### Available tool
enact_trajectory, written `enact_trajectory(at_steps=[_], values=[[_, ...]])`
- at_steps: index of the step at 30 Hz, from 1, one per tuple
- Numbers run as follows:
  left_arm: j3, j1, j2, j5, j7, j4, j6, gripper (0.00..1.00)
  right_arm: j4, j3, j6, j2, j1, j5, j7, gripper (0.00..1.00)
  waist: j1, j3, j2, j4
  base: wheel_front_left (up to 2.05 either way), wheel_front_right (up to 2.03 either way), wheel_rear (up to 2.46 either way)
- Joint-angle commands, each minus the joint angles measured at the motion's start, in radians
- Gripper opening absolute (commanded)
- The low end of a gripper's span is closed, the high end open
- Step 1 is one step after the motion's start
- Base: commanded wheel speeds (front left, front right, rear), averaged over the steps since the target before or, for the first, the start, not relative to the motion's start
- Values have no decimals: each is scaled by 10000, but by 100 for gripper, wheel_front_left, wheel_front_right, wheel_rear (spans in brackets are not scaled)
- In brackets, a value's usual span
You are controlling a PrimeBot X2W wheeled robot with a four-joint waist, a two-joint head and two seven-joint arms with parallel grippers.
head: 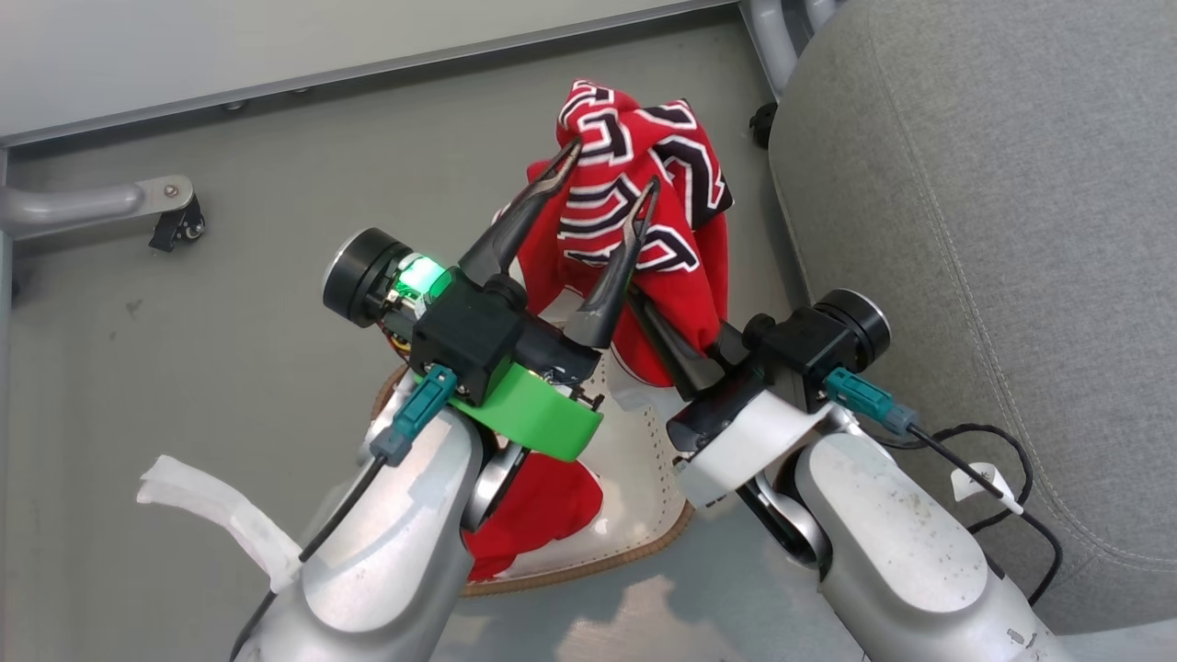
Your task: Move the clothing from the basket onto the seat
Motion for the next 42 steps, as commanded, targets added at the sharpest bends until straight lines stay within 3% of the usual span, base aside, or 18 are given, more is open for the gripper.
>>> enact_trajectory(at_steps=[1, 13, 19, 42], values=[[34, 40, -10, 83, -4, 8, 62, 100, -56, -18, -3, -33, 101, 79, -25, 0, 0, -14, 0, -12, 0, 0, 0], [86, 179, -10, 153, -3, 62, 38, 100, 45, -130, -3, -33, 186, 0, -25, 0, 0, -62, 0, -107, 0, 0, 0], [212, 466, 86, 277, 0, 171, -3, 100, 88, -377, -3, -36, 491, -225, -25, 0, 0, -208, 0, -512, 0, 0, 0], [-109, 757, 453, 527, 0, 515, -180, 100, -996, -3282, -3, -29, 1874, -926, -25, 0, 0, -265, 0, -3617, 0, 0, 0]])
